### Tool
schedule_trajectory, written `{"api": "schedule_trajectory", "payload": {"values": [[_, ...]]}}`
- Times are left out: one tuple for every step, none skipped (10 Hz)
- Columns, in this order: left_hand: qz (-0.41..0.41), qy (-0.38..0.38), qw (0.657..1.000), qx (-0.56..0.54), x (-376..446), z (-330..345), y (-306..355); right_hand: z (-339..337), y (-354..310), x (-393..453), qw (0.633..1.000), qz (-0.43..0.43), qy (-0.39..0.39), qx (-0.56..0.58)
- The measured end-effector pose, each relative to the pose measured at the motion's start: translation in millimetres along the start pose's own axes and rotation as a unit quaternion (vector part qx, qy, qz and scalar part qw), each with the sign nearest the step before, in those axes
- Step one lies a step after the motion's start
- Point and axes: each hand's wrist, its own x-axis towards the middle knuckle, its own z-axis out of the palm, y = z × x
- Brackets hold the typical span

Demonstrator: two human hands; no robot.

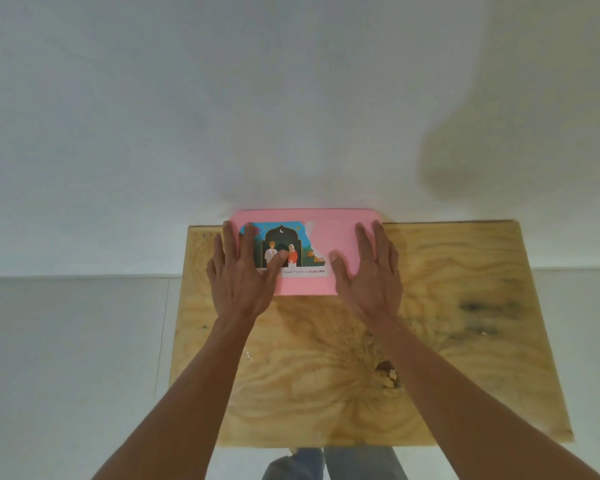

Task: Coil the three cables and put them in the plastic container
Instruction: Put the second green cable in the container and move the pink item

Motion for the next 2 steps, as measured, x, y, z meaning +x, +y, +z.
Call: {"api": "schedule_trajectory", "payload": {"values": [[0.018,-0.015,1.000,-0.001,-11,-13,-3,-11,-6,-14,0.999,0.034,-0.020,-0.005],[0.031,-0.017,0.999,-0.029,-30,-20,-7,-22,-12,-31,0.999,0.033,-0.032,-0.001]]}}
